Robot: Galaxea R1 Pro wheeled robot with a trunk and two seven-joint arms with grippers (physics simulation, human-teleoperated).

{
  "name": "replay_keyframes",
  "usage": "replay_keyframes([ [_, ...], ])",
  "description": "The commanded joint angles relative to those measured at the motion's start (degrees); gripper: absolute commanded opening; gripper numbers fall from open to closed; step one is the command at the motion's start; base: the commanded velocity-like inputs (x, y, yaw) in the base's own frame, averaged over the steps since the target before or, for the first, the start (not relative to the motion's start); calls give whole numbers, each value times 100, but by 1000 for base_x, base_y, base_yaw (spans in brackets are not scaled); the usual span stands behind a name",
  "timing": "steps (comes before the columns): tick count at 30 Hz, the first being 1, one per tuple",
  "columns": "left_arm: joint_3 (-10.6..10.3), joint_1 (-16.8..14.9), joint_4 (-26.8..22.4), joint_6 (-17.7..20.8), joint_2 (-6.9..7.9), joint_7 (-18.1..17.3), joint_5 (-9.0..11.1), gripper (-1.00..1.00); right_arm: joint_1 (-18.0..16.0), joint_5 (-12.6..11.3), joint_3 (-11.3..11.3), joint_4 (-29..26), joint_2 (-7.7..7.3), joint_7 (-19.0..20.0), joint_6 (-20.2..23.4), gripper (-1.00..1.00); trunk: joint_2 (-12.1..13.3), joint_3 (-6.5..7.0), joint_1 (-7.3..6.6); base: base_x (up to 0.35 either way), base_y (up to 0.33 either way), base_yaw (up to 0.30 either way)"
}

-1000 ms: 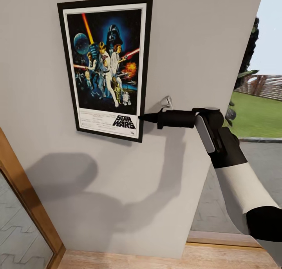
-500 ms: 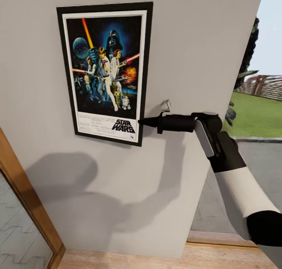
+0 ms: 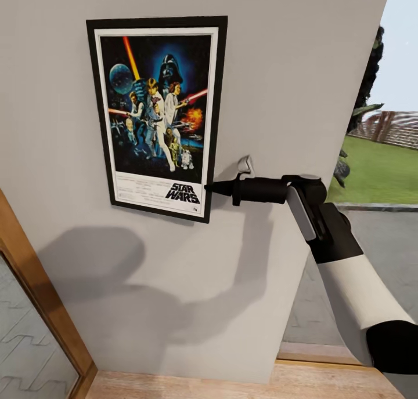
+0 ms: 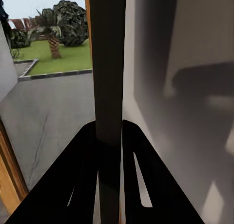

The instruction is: Pick up the poster from the kitchen countertop and hang it on one of the wall nails in the kitchen.

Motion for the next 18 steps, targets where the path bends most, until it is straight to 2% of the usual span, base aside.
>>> replay_keyframes([
  [1, 15, -2, -4, -7, -2, -31, 0, 100, 7, -45, 8, 1, -5, 11, 36, -100, -13, -12, 4, 0, 0, 0],
  [18, 15, -2, -4, -7, -2, -28, 2, 100, 155, -38, 11, 4, -5, 131, -14, -100, -13, -12, 4, 0, 0, 0],
])
